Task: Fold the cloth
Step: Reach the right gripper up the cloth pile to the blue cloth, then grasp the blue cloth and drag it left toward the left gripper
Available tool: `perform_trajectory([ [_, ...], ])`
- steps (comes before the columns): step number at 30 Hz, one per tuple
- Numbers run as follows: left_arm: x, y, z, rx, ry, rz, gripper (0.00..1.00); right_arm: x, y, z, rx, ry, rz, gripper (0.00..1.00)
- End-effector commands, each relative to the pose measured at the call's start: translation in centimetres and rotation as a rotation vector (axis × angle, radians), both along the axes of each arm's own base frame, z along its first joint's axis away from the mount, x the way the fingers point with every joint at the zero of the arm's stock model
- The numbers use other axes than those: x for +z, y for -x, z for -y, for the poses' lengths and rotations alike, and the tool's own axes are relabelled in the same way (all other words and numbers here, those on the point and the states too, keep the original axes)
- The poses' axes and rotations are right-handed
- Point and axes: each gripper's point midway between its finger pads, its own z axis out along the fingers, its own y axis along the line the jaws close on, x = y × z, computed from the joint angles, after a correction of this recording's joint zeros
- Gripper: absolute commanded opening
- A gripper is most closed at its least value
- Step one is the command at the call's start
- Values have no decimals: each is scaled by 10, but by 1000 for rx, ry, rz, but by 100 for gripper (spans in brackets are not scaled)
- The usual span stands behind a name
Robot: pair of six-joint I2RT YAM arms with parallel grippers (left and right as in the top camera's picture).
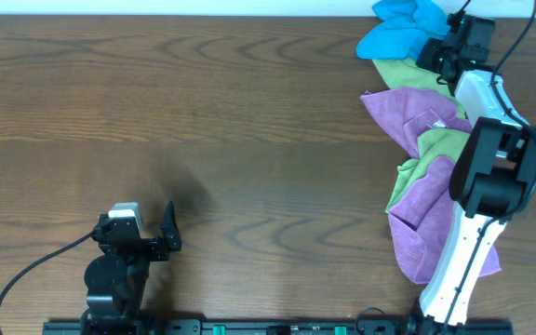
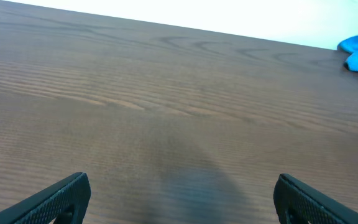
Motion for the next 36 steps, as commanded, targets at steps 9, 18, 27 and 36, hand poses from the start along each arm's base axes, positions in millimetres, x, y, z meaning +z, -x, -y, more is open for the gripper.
perform_trajectory([
  [9,-10,0,-1,2,-6,-21,95,101,-26,-122,387,-232,159,1],
  [18,-10,0,-1,2,-6,-21,95,199,8,-267,707,-320,201,1],
  [27,-10,0,-1,2,-6,-21,95,297,113,-426,1081,-407,259,1],
  [36,-10,0,-1,2,-6,-21,95,335,206,-480,1275,-278,295,1],
])
